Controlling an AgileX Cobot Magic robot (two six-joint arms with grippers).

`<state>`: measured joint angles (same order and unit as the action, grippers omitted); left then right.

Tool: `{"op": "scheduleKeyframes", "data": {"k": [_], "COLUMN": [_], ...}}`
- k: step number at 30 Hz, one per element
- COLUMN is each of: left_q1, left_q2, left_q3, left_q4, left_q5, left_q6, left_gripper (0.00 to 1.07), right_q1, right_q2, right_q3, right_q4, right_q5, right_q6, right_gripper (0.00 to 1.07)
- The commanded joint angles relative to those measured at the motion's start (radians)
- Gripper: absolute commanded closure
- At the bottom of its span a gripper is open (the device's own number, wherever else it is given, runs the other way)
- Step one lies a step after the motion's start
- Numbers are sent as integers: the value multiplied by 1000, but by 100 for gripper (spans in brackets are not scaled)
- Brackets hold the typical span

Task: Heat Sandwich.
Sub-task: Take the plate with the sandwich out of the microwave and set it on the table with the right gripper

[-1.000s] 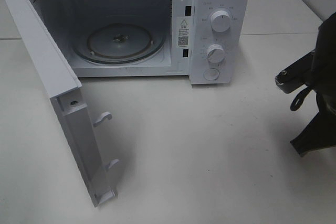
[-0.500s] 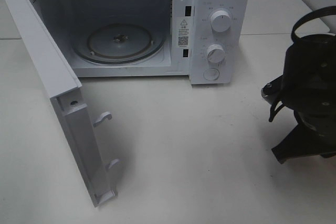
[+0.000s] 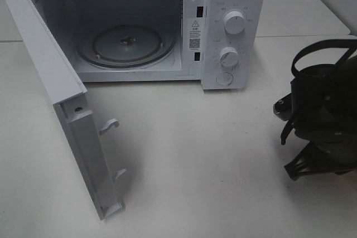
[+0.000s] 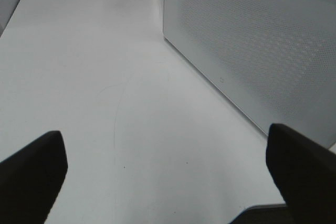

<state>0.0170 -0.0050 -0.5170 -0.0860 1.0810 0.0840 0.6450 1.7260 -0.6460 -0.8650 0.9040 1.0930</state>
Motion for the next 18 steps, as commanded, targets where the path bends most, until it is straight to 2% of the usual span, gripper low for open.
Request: {"op": "scheduleKeyframes", "data": {"k": [1, 9, 15, 18], "left_q1": [2, 2, 2, 2], "left_q2": [-6, -6, -6, -6], "left_q3": [1, 1, 1, 1], "left_q4": [-2, -2, -2, -2], "left_q5": [-12, -12, -12, -12], "left_q6": [-3, -3, -3, -3], "left_gripper": [10, 10, 10, 10], "right_q1": [-2, -2, -4, -4], "right_q2": [7, 11, 21, 79], "right_q3": [16, 63, 75, 75], "right_q4": [-67, -205, -253, -267], "right_q5": [7, -37, -51, -51], "right_q6": [39, 168, 204, 204], "right_gripper": [102, 102, 102, 101]}}
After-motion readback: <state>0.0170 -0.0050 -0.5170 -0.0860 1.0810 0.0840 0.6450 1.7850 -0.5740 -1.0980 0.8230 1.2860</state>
